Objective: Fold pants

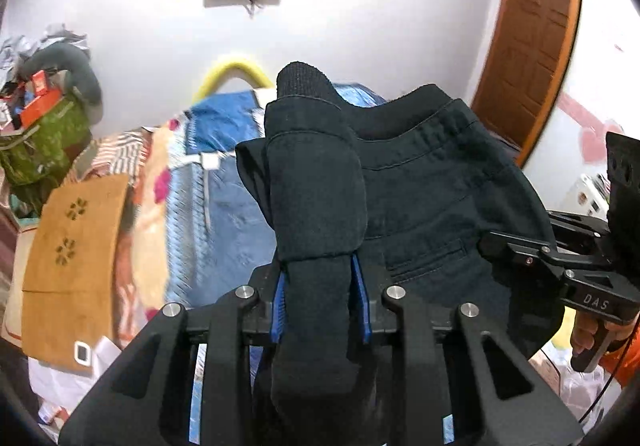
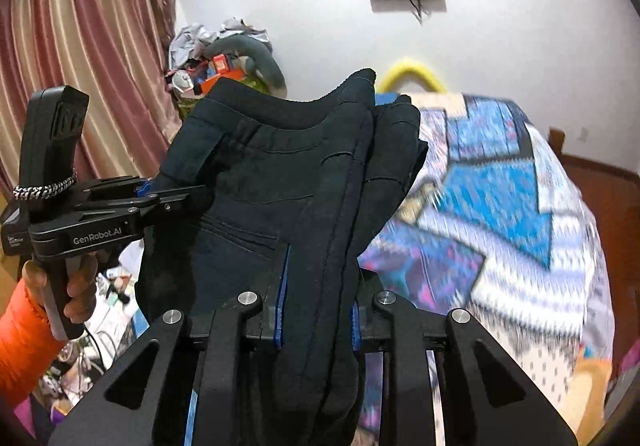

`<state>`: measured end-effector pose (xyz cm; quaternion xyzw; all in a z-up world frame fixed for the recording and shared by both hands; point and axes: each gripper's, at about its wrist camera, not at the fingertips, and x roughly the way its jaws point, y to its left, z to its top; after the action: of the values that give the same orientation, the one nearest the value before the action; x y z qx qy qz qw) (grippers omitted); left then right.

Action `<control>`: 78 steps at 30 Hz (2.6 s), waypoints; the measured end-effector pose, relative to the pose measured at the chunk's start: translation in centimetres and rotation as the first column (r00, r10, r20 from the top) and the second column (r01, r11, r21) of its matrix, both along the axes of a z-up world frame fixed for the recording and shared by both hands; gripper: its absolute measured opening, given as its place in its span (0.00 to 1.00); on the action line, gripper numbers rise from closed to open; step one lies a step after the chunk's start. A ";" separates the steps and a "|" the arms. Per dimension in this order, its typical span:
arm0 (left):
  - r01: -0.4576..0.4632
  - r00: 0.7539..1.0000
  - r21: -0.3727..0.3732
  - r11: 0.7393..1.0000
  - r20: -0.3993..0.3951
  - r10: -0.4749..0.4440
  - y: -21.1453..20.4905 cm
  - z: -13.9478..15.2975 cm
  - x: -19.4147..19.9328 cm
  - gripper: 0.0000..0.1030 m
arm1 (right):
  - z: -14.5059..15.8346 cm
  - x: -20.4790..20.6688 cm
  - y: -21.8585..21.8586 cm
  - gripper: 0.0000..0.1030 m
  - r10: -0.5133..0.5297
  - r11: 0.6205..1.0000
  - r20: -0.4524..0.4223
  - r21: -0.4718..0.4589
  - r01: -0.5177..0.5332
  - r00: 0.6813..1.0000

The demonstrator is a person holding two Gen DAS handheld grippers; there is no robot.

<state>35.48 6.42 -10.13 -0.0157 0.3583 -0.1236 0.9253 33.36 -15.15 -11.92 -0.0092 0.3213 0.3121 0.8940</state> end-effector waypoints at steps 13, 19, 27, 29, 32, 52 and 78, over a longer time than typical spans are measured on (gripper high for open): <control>-0.100 0.994 0.029 0.995 -0.036 0.101 6.4 -4.7 12.6 0.27 | -3.8 11.0 6.7 0.20 -0.011 1.000 -0.064 0.008 0.012 0.998; -0.132 0.984 0.028 0.991 -0.115 0.134 8.1 -10.7 17.6 0.27 | -8.2 15.6 8.8 0.20 -0.027 0.999 -0.139 -0.032 0.023 0.990; -0.135 0.955 0.044 0.990 -0.262 0.141 9.6 -17.7 22.8 0.27 | -14.2 19.9 10.9 0.21 -0.042 0.992 -0.244 -0.124 0.012 0.969; -0.130 0.948 0.049 0.990 -0.287 0.139 9.7 -19.3 23.4 0.29 | -15.0 20.1 11.0 0.21 -0.052 0.990 -0.272 -0.142 0.013 0.961; -0.129 0.936 0.095 0.987 -0.318 0.152 9.4 -20.9 23.6 0.36 | -16.1 20.2 10.9 0.23 -0.077 0.984 -0.310 -0.175 0.023 0.948; -0.172 0.985 0.099 0.980 -0.011 0.174 7.3 -4.2 5.7 0.41 | -0.1 4.8 4.3 0.29 -0.073 0.996 0.045 -0.051 0.075 0.996; -0.287 0.815 -0.033 0.957 0.517 0.262 2.2 10.9 -25.2 0.98 | 11.9 -20.7 1.3 0.77 -0.170 0.983 0.462 0.147 0.114 0.871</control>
<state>10.27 8.58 0.77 -0.0120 0.0936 0.0199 0.9953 12.65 -13.86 0.01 -0.0098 0.0750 0.2520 0.9648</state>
